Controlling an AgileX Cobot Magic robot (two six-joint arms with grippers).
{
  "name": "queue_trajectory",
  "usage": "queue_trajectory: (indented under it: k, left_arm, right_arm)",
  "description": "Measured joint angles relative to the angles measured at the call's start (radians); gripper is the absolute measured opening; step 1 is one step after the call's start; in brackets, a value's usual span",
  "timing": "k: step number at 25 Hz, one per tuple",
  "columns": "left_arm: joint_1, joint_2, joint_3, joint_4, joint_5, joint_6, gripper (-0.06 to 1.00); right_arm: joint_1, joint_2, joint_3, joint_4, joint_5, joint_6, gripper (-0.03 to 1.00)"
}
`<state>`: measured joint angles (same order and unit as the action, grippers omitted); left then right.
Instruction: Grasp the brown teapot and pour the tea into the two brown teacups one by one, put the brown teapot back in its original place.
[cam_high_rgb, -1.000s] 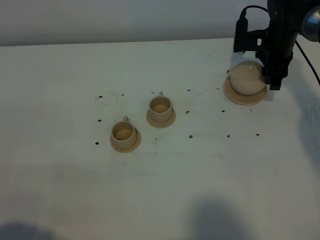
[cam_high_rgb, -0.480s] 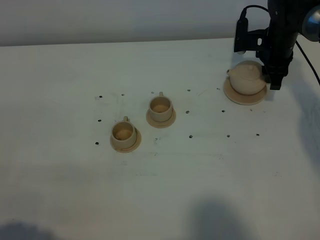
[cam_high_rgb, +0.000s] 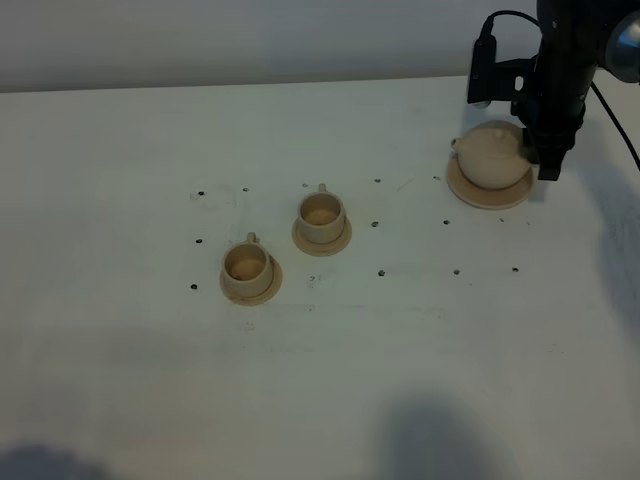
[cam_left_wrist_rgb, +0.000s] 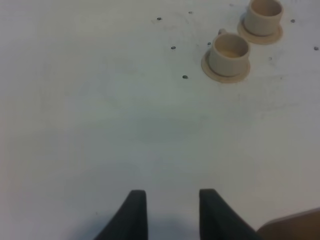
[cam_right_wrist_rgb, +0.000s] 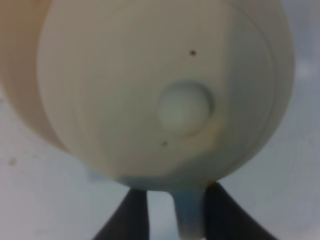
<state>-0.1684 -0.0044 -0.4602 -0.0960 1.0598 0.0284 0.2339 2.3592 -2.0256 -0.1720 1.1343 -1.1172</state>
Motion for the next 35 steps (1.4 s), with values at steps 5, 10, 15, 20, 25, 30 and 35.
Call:
queue_trajectory:
  k: [5, 10, 15, 20, 25, 30, 35]
  left_arm:
    - [0.000, 0.000, 0.000, 0.000, 0.000, 0.000, 0.24]
    - [0.000, 0.000, 0.000, 0.000, 0.000, 0.000, 0.24]
    - [0.000, 0.000, 0.000, 0.000, 0.000, 0.000, 0.24]
    - [0.000, 0.000, 0.000, 0.000, 0.000, 0.000, 0.24]
    - [0.000, 0.000, 0.000, 0.000, 0.000, 0.000, 0.24]
    - [0.000, 0.000, 0.000, 0.000, 0.000, 0.000, 0.24]
    - [0.000, 0.000, 0.000, 0.000, 0.000, 0.000, 0.24]
  right_arm:
    - [0.000, 0.000, 0.000, 0.005, 0.013, 0.000, 0.11]
    - [0.000, 0.000, 0.000, 0.008, 0.024, -0.001, 0.11]
    - [0.000, 0.000, 0.000, 0.009, 0.024, -0.001, 0.11]
    - [0.000, 0.000, 0.000, 0.020, 0.025, -0.001, 0.11]
    - [0.000, -0.007, 0.000, 0.042, 0.035, 0.000, 0.11]
    - [0.000, -0.028, 0.000, 0.079, 0.052, 0.001, 0.11]
    - [0.001, -0.052, 0.000, 0.089, 0.064, 0.001, 0.11]
